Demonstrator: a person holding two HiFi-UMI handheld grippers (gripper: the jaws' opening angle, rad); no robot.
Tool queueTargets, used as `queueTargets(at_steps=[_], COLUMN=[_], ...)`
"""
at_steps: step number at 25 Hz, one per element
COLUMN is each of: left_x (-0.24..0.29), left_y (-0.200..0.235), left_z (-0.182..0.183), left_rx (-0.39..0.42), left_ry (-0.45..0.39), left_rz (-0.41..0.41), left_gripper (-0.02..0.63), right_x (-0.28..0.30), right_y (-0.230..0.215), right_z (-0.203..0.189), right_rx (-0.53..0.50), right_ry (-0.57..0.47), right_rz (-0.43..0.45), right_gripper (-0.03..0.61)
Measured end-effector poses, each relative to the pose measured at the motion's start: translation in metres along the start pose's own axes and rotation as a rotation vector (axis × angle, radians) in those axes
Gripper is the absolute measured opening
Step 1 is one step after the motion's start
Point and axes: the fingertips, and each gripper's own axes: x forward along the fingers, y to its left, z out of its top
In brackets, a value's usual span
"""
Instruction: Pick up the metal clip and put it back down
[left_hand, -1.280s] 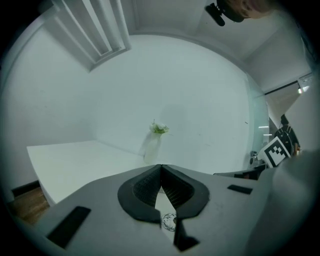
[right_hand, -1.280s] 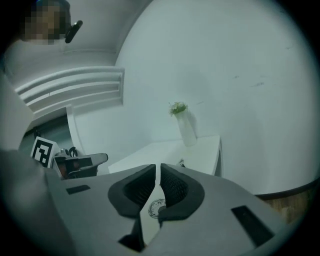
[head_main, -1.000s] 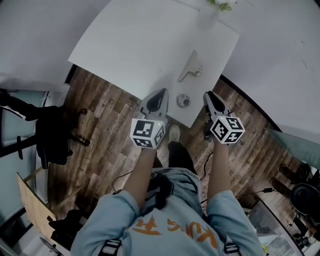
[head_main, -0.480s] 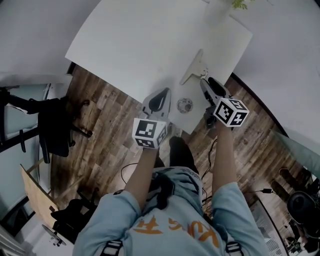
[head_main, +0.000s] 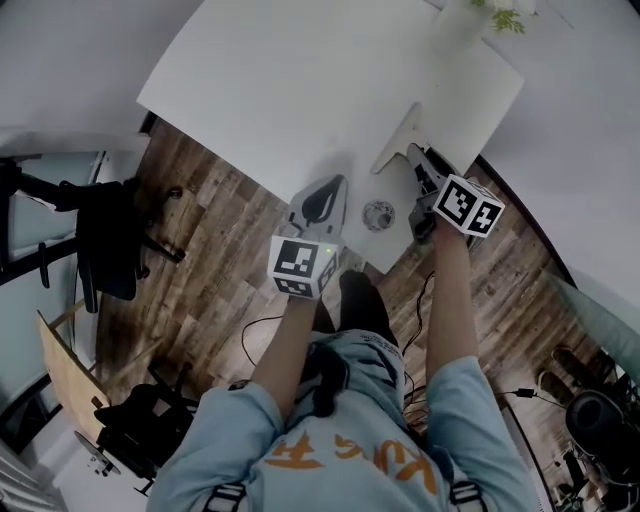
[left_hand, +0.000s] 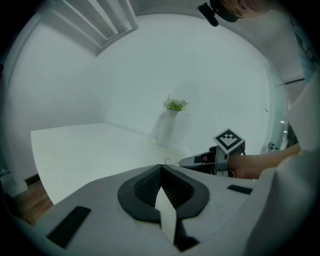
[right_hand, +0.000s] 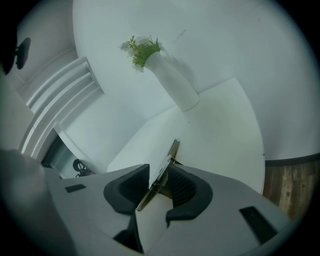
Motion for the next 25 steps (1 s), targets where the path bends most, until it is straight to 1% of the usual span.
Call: queueTargets(at_steps=[1,2,6,10,12,19,25], left_x=[-0.002,-0.004,-0.011,-0.022,-0.028,-0.06,-0.09], left_y=[0.001,0.002,0.01,0.017,0.021,0.043,0.062], left_z=[0.002,0.002,0.007,0.014,0.015,0.028,0.049], left_rx=[0.0,0.0,-0.004,-0.001,0.0,-0.004,0.006], left_ry=[-0.002,-0.001,-0.014,-0.029,-0.036,-0.076,-0.135], left_rz=[-0.002,-0.006,-0.017,-0.032,-0.041,-0.046,-0.044], left_gripper=[0.025,0.025,0.025,0.025,0.025,0.025,0.025], right_x=[0.001,0.002,0.005,0.001,-0.001,-0.012,-0.031], right_y=[0.0,-0.001,0.004,0.018,0.029,0.078,0.142], right_z=[0.001,0.001,0.0,0.0,0.0,-0.016,-0.014], right_rx=[0.008,0.021,0.068,0.108,0.104,-0.076,-0.253], right_ry=[0.003,0.006,0.004,-0.043,-0.066,-0.079,-0.16], right_rz=[-0.017,-0.03,-0.037,-0.037,-0.026,-0.05,-0.046], right_gripper=[0.107,0.097,0.083,0.048,0.024,0.017,0.017])
